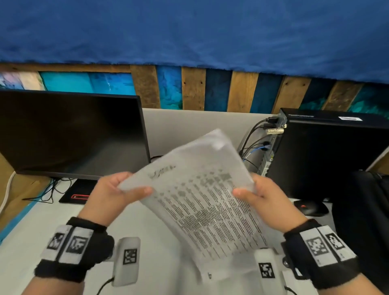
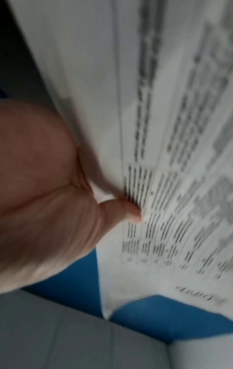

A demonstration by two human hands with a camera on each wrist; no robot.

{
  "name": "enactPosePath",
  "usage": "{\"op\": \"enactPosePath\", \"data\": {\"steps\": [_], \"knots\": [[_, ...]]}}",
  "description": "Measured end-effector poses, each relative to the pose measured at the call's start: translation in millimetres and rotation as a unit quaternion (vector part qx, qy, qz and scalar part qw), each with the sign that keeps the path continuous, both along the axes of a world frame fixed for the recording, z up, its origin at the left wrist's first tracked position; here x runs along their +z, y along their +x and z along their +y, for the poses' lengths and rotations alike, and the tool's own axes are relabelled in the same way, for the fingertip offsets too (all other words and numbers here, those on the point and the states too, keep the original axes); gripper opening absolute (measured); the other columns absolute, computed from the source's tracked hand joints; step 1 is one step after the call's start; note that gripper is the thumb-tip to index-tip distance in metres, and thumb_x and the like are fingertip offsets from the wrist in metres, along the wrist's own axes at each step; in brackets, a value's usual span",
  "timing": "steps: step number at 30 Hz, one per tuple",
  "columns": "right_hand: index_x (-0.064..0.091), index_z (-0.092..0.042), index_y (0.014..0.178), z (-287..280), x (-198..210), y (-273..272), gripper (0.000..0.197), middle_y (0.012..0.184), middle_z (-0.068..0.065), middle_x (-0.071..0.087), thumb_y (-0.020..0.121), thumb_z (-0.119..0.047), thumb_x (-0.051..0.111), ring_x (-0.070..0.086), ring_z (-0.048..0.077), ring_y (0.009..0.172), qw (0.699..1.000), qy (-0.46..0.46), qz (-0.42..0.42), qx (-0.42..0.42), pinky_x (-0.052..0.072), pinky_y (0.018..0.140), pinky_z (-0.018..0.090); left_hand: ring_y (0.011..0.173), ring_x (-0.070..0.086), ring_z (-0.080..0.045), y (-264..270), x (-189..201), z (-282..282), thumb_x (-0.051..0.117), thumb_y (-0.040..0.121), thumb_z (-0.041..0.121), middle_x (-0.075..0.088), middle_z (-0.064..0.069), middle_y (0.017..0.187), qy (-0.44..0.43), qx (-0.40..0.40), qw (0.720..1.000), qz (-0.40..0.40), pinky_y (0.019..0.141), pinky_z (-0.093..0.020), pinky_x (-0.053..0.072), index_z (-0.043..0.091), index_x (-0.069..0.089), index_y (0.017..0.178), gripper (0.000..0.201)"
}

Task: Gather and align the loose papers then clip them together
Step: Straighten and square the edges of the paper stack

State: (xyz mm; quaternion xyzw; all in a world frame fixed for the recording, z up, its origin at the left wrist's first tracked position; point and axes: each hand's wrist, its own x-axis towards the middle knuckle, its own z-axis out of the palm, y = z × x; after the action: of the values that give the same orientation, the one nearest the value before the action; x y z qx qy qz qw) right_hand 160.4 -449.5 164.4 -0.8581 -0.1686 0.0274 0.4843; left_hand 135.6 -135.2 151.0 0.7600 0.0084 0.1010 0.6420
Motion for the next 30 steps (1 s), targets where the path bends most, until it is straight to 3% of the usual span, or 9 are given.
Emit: {"op": "enactPosePath", "data": {"steps": [3, 6, 10, 14, 17, 19, 24, 27, 30], "knots": [[0.066, -0.021, 0.112, -8.5, -1.8, -0.9, 0.026, 0.112, -0.007, 0.073, 0.089, -0.011, 0.060, 0.067, 0.007, 0.104, 0.989, 0.136, 0.054, -0.009, 0.050, 0.093, 0.029, 0.070, 0.073, -0.017, 5.1, 7.9, -3.7, 0.088, 0.049, 0.026, 0.078, -0.004, 0.081, -0.180, -0.052, 0.982, -0.021, 0.057, -0.025, 0.057, 0.015, 0.075, 0.077, 0.033], [0.066, -0.023, 0.113, -4.6, -9.5, -3.5, 0.025, 0.115, -0.004, 0.072, 0.088, -0.018, 0.062, 0.066, 0.011, 0.109, 0.979, 0.195, 0.051, -0.033, 0.048, 0.096, 0.037, 0.094, 0.072, -0.027, 8.8, 16.5, -25.2, 0.090, 0.049, 0.033, 0.075, -0.011, 0.104, -0.229, -0.113, 0.967, 0.011, 0.077, -0.037, 0.060, 0.012, 0.073, 0.098, 0.056], [0.069, -0.023, 0.102, 3.8, -14.6, -10.1, 0.021, 0.104, -0.006, 0.075, 0.085, -0.012, 0.066, 0.070, 0.007, 0.097, 0.975, 0.208, -0.012, -0.074, 0.055, 0.084, 0.027, 0.110, 0.066, -0.029, 10.5, 24.2, -54.8, 0.065, 0.081, 0.023, 0.071, -0.008, 0.116, -0.182, -0.068, 0.981, 0.007, 0.096, -0.055, 0.047, 0.025, 0.073, 0.103, 0.023], [0.069, -0.025, 0.103, 4.0, -17.7, -18.6, 0.033, 0.103, -0.010, 0.076, 0.079, -0.002, 0.069, 0.071, 0.007, 0.097, 0.960, 0.275, -0.017, -0.053, 0.056, 0.082, 0.020, 0.106, 0.068, -0.021, 0.9, 21.9, -72.8, 0.067, 0.080, 0.032, 0.073, -0.001, 0.112, -0.086, -0.077, 0.993, -0.037, 0.090, -0.048, 0.052, 0.026, 0.071, 0.108, 0.030], [0.066, -0.020, 0.110, 2.0, -24.0, -18.2, 0.041, 0.107, -0.008, 0.074, 0.074, -0.003, 0.076, 0.069, 0.006, 0.100, 0.956, 0.287, -0.014, -0.055, 0.056, 0.085, 0.023, 0.102, 0.070, -0.018, -1.3, 7.4, -79.5, 0.071, 0.080, 0.016, 0.074, -0.002, 0.109, -0.048, -0.084, 0.995, -0.017, 0.083, -0.034, 0.057, 0.018, 0.066, 0.115, 0.035], [0.067, -0.016, 0.099, 1.5, -28.5, -14.8, 0.035, 0.091, -0.008, 0.074, 0.068, -0.008, 0.081, 0.069, 0.003, 0.085, 0.958, 0.278, -0.007, -0.071, 0.055, 0.074, 0.023, 0.096, 0.071, -0.018, -0.1, -2.8, -80.8, 0.074, 0.077, 0.011, 0.074, -0.003, 0.105, -0.036, -0.071, 0.997, -0.003, 0.076, -0.024, 0.056, 0.015, 0.066, 0.114, 0.038], [0.070, -0.021, 0.091, 6.1, -28.7, -8.7, 0.020, 0.088, 0.013, 0.070, 0.082, -0.003, 0.067, 0.067, 0.010, 0.079, 0.958, 0.278, 0.001, -0.072, 0.055, 0.072, 0.022, 0.096, 0.071, -0.013, 5.0, -15.5, -82.3, 0.069, 0.082, 0.011, 0.076, 0.000, 0.102, -0.047, -0.022, 0.998, 0.038, 0.086, -0.030, 0.056, 0.015, 0.070, 0.108, 0.026], [0.069, -0.016, 0.089, 4.6, -25.4, -5.4, 0.016, 0.080, 0.004, 0.071, 0.084, -0.002, 0.065, 0.068, 0.008, 0.075, 0.957, 0.284, -0.007, -0.063, 0.053, 0.067, 0.017, 0.094, 0.071, -0.012, 7.3, -14.1, -79.5, 0.068, 0.083, 0.008, 0.076, -0.001, 0.101, -0.061, -0.012, 0.998, 0.026, 0.079, -0.023, 0.057, 0.014, 0.071, 0.106, 0.024], [0.064, -0.010, 0.081, 0.4, -23.9, -3.5, 0.007, 0.071, -0.001, 0.066, 0.082, -0.009, 0.071, 0.064, 0.010, 0.068, 0.957, 0.283, -0.012, -0.056, 0.051, 0.061, 0.017, 0.094, 0.072, -0.015, 9.0, -12.6, -75.2, 0.073, 0.079, 0.011, 0.076, -0.003, 0.100, -0.063, -0.030, 0.998, 0.009, 0.079, -0.027, 0.057, 0.011, 0.071, 0.105, 0.026]]}}
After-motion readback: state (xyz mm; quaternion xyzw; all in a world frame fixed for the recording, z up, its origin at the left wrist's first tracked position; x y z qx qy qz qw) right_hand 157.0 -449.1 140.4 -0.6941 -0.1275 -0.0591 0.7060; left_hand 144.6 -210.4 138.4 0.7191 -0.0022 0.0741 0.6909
